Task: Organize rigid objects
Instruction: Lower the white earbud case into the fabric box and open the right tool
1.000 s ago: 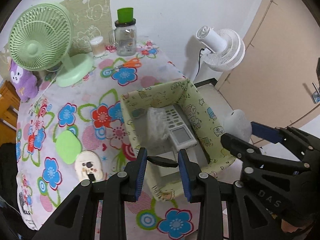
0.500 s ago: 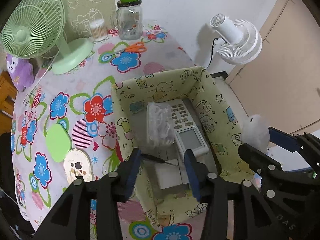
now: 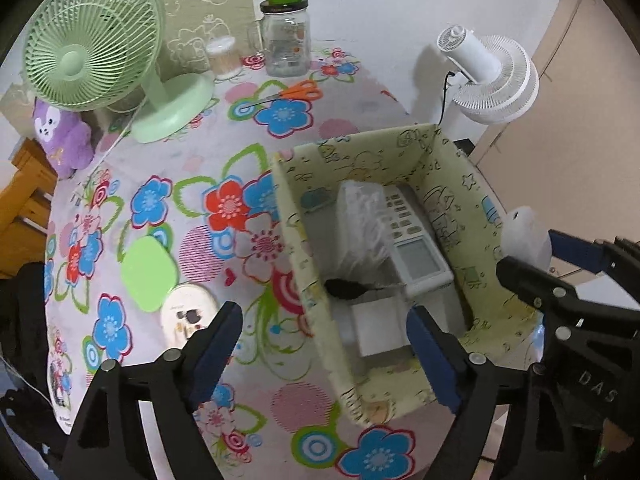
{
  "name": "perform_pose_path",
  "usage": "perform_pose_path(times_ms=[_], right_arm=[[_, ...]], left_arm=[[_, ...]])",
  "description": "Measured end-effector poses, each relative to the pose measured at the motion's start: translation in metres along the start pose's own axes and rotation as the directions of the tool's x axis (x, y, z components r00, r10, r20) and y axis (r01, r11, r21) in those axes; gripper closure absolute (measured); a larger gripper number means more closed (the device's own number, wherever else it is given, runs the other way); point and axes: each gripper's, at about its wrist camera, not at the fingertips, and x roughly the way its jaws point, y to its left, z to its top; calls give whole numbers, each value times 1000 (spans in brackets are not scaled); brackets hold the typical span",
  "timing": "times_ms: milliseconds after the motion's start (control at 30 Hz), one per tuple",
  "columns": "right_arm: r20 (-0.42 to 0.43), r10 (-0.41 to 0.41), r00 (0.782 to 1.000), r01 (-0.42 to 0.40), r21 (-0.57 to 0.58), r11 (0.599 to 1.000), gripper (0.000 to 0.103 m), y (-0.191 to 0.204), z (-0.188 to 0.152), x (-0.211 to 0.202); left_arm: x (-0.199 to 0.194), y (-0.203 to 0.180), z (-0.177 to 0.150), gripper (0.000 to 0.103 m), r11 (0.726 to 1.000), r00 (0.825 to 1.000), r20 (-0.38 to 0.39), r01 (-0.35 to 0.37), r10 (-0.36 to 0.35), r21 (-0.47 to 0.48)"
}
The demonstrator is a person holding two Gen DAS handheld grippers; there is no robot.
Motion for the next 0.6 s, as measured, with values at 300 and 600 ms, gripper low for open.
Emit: perform_pose_path(times_ms=[300,600], right_arm=[[-64,46,997,-47,-27,999,45,21,-4,20],[-135,44,990,-49,-35,998,44,33,-11,41]], left_arm=[[11,23,-16,13,999,998,-59,-11,8,-43],[16,31,-22,12,999,998,-61,7,-10,-50]])
